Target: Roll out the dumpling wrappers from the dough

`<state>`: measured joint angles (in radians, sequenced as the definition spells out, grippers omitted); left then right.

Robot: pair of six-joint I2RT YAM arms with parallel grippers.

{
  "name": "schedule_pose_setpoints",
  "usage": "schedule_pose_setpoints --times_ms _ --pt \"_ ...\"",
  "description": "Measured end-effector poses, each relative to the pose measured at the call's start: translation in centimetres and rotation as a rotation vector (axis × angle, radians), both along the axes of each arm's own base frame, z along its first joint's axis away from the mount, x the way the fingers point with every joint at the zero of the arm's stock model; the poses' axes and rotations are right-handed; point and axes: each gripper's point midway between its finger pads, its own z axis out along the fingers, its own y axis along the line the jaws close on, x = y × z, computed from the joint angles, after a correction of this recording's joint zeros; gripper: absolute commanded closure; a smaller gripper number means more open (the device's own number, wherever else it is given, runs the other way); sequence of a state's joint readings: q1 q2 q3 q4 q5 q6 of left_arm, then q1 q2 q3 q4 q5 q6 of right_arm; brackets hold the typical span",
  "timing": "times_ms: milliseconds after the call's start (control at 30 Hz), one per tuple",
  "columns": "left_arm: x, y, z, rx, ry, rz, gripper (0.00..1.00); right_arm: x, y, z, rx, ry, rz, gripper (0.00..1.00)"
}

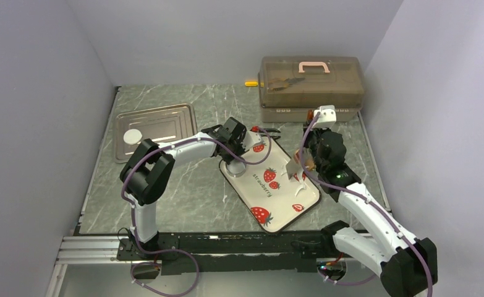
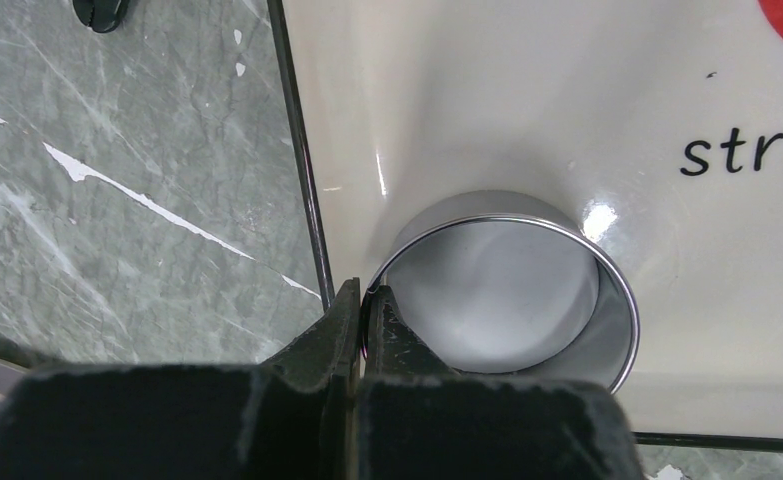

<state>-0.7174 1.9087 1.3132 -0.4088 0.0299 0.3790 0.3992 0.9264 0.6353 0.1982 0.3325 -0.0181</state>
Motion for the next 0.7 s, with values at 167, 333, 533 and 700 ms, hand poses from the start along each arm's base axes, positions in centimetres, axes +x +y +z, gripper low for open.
schedule_pose_setpoints --times_ms 167,333,533,700 --pt "-0.1 -0.1 0.0 -0.005 0.007 -0.004 0.61 0.0 1.1 1.1 0.056 0.003 0.051 1.0" --pt "-1.2 -0.1 -0.4 -0.005 0.052 -0.043 0.4 0.4 2.4 4.1 0.196 -0.036 0.075 1.0" --pt "-2.2 -1.0 3.1 -0.069 0.059 -0.142 0.11 0.5 2.0 6.3 0.356 -0.06 0.012 1.0" --pt "-1.9 -2.7 12.7 -0.261 -0.054 -0.243 0.06 -0.1 1.6 5.5 0.515 -0.037 -0.04 1.0"
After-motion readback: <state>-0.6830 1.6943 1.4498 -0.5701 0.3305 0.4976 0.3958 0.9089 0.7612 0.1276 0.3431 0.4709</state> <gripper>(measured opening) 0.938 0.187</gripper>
